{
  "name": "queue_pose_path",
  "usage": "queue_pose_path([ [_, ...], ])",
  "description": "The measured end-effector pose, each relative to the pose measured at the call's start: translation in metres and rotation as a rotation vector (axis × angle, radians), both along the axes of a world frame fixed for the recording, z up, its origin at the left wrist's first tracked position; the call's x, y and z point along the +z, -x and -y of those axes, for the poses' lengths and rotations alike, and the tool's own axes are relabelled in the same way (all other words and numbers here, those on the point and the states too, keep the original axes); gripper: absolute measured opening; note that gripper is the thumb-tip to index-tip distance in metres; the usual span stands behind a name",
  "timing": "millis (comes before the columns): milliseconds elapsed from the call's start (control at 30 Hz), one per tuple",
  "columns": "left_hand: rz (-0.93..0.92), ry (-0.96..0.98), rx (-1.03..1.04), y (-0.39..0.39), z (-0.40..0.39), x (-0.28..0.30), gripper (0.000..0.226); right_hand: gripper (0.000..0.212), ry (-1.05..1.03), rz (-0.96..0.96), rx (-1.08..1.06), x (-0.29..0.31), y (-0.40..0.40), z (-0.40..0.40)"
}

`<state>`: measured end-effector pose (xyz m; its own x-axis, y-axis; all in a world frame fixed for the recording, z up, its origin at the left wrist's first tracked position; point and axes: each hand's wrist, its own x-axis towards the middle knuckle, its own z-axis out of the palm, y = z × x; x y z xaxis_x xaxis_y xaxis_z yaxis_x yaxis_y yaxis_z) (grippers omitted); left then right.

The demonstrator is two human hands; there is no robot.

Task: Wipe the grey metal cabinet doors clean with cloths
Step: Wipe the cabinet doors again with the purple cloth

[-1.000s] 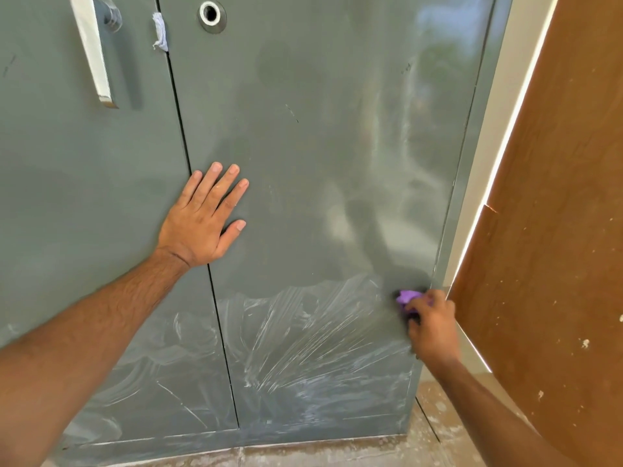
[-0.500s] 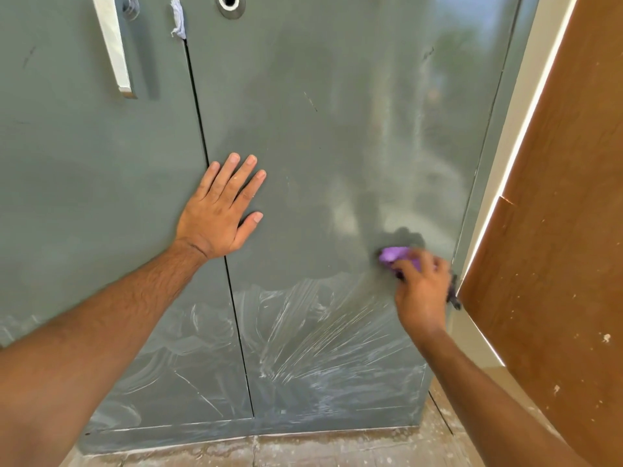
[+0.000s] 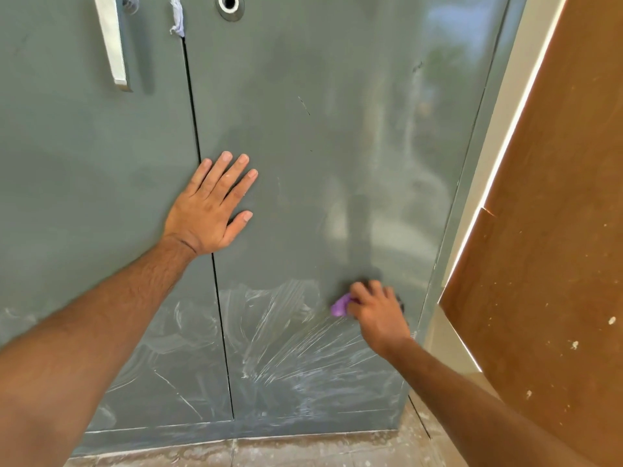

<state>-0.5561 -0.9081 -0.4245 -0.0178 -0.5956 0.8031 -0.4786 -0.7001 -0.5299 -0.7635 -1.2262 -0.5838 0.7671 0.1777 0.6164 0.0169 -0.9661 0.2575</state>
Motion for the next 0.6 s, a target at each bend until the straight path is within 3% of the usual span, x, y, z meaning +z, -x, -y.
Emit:
queue_pose_path([
  [133,-0.003,0.005,0.0,-0.001,0.002,0.0,0.069,0.034,-0.423,0.344,-0.269,0.038,-0.007,0.003],
  [200,-0.005,-0.002,-0.001,-0.001,0.002,0.0,0.069,0.038,-0.399,0.387,-0.149,0.044,-0.023,-0.031],
  [333,-0.002,-0.001,0.001,-0.001,0.0,0.0,0.069,0.039,-0.027,0.027,0.122,-0.013,-0.022,-0.041],
  [400,-0.01,0.006,-0.006,0.0,0.001,0.0,0.069,0.037,-0.14,0.076,0.042,-0.01,-0.012,-0.017],
  [500,-0.01,0.003,-0.002,-0.001,0.0,0.0,0.069,0.033,-0.483,0.367,-0.135,0.018,-0.019,-0.027],
  [567,-0.008,0.0,0.001,-0.001,-0.001,0.0,0.07,0.034,-0.463,0.425,-0.083,0.028,-0.038,-0.062],
  [600,-0.007,-0.001,0.0,0.0,-0.001,0.0,0.07,0.037,-0.363,0.352,-0.01,0.019,-0.046,-0.076],
])
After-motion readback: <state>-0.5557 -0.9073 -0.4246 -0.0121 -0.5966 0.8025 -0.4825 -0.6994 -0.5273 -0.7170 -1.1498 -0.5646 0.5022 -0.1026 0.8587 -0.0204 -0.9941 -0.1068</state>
